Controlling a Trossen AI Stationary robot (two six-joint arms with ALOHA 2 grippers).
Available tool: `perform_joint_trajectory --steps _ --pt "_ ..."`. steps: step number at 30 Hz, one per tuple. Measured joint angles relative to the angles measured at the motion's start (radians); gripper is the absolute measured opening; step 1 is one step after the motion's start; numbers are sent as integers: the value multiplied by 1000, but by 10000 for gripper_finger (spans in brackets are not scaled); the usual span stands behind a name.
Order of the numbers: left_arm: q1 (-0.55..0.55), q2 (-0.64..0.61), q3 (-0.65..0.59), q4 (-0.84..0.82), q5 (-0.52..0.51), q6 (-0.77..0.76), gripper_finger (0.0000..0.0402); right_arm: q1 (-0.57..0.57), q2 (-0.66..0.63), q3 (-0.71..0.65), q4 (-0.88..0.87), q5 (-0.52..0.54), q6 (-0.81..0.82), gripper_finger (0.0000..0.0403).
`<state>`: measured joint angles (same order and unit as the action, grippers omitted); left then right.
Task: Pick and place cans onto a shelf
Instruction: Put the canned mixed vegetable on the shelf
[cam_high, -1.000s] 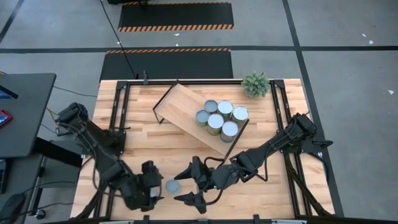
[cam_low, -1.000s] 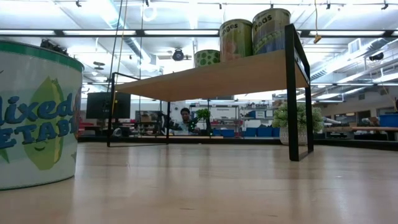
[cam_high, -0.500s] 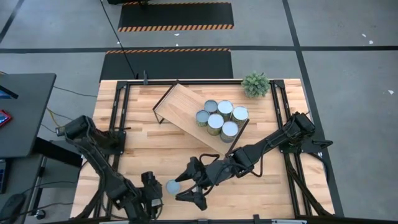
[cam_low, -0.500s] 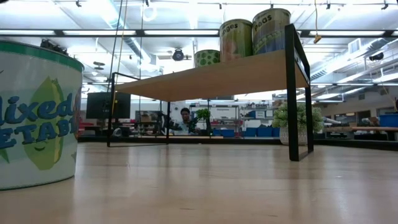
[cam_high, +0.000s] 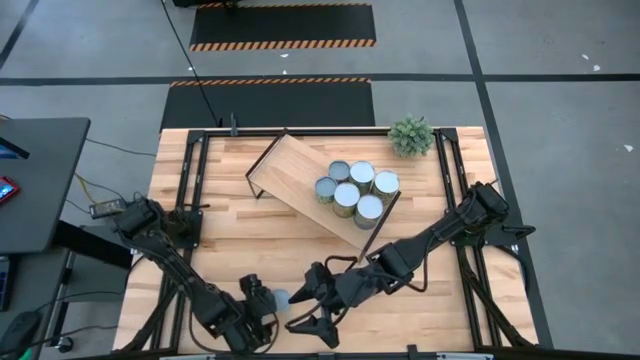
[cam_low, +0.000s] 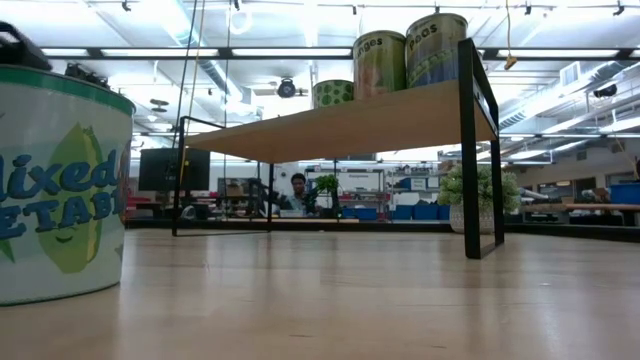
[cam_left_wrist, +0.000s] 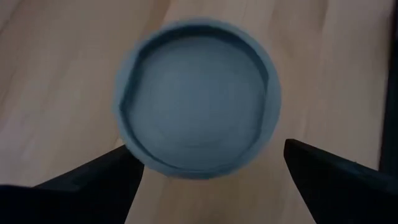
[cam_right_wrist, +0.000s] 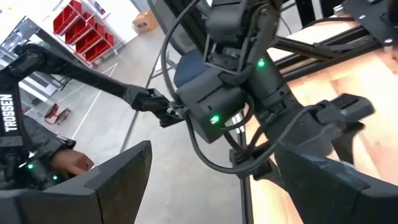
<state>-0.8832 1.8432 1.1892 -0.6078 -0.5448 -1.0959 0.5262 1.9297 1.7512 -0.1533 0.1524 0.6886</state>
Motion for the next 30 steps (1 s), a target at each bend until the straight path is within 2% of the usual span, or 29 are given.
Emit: perform_joint_trajectory --steps 3,9,17,21,26,30 --pt "10 2 0 49 -26 7 387 5 0 0 3 0 1 347" --pt "23 6 0 44 -85 16 387 6 0 0 1 1 46 347" --pt "32 32 0 71 -101 19 380 16 0 0 1 -12 68 347" --pt "34 46 -1 92 -86 15 353 25 -11 0 -21 -22 78 347" --pt "46 40 -1 94 -107 27 297 32 -48 0 -135 -8 78 347" --pt "59 27 -1 90 -82 71 261 31 -81 0 -215 -7 75 347"
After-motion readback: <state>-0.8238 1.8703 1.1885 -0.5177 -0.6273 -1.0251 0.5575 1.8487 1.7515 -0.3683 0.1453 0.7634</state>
